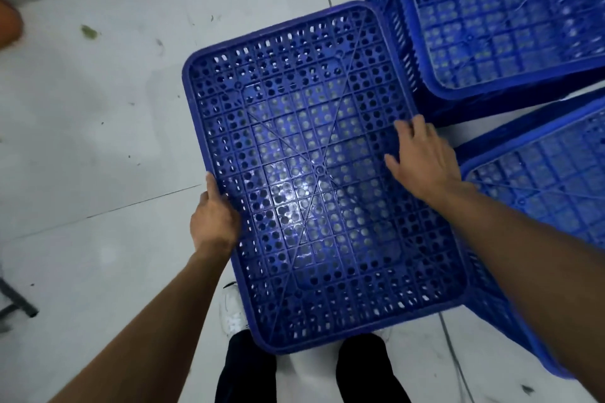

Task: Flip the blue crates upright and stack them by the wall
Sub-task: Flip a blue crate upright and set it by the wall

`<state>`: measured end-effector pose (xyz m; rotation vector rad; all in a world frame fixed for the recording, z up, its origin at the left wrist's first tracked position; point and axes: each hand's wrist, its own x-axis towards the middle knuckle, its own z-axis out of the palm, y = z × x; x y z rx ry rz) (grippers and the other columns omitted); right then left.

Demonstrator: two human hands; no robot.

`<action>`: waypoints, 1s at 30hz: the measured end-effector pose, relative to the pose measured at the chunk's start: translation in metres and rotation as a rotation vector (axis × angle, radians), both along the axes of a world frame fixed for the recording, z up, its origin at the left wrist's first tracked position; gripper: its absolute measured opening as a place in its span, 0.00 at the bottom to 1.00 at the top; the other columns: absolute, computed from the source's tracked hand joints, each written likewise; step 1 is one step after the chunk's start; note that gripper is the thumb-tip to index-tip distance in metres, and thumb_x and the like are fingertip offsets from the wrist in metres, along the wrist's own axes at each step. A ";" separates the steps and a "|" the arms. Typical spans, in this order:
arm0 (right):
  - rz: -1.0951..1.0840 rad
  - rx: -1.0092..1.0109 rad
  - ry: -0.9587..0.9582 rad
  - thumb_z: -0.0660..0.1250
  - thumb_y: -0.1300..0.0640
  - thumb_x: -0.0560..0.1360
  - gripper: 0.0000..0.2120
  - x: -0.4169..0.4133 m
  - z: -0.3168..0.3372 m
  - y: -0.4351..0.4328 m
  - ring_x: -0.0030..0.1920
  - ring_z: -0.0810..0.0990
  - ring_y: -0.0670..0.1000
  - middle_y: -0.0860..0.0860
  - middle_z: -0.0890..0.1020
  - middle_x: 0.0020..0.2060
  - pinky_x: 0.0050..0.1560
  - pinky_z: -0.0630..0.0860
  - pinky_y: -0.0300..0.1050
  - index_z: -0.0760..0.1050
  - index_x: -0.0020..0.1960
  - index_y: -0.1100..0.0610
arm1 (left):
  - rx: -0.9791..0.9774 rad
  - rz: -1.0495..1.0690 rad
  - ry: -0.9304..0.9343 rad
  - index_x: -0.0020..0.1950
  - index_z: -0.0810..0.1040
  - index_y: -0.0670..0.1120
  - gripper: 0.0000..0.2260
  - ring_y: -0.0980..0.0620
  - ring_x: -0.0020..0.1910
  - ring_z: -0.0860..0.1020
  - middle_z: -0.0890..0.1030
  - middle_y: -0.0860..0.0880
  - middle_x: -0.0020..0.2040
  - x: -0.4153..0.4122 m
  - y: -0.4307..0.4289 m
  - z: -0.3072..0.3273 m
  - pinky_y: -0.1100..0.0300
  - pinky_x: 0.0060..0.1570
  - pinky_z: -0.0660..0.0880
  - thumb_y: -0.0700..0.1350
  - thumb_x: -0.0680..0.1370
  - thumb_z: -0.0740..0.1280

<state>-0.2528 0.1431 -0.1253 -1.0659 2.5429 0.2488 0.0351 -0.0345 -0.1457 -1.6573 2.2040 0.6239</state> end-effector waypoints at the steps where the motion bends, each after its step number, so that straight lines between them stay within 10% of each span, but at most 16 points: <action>1: -0.035 -0.014 0.017 0.64 0.47 0.79 0.28 -0.001 -0.001 -0.002 0.62 0.70 0.60 0.59 0.65 0.68 0.56 0.75 0.55 0.60 0.73 0.59 | -0.008 -0.010 -0.019 0.80 0.51 0.46 0.30 0.34 0.50 0.79 0.78 0.36 0.57 0.001 -0.003 0.000 0.45 0.47 0.73 0.38 0.80 0.59; 12: -0.492 -0.023 -0.212 0.66 0.44 0.78 0.39 0.000 -0.005 -0.003 0.68 0.68 0.65 0.62 0.62 0.73 0.58 0.73 0.59 0.50 0.78 0.59 | 0.030 0.058 -0.018 0.82 0.48 0.50 0.35 0.38 0.49 0.79 0.80 0.39 0.52 -0.008 -0.014 0.005 0.45 0.52 0.74 0.38 0.79 0.62; 21: -0.490 -0.089 -0.292 0.72 0.40 0.73 0.44 0.002 0.012 -0.001 0.64 0.74 0.63 0.60 0.67 0.71 0.55 0.75 0.56 0.57 0.76 0.61 | 0.127 0.197 -0.023 0.65 0.69 0.36 0.18 0.35 0.59 0.76 0.78 0.36 0.61 0.006 -0.032 0.014 0.44 0.60 0.73 0.39 0.77 0.65; 30: -0.408 -0.229 -0.396 0.65 0.35 0.74 0.33 0.014 0.062 -0.020 0.42 0.72 0.56 0.52 0.70 0.43 0.36 0.69 0.48 0.64 0.66 0.60 | 0.155 0.230 0.046 0.64 0.70 0.37 0.15 0.35 0.58 0.77 0.78 0.37 0.60 0.037 -0.053 0.035 0.47 0.56 0.72 0.39 0.78 0.62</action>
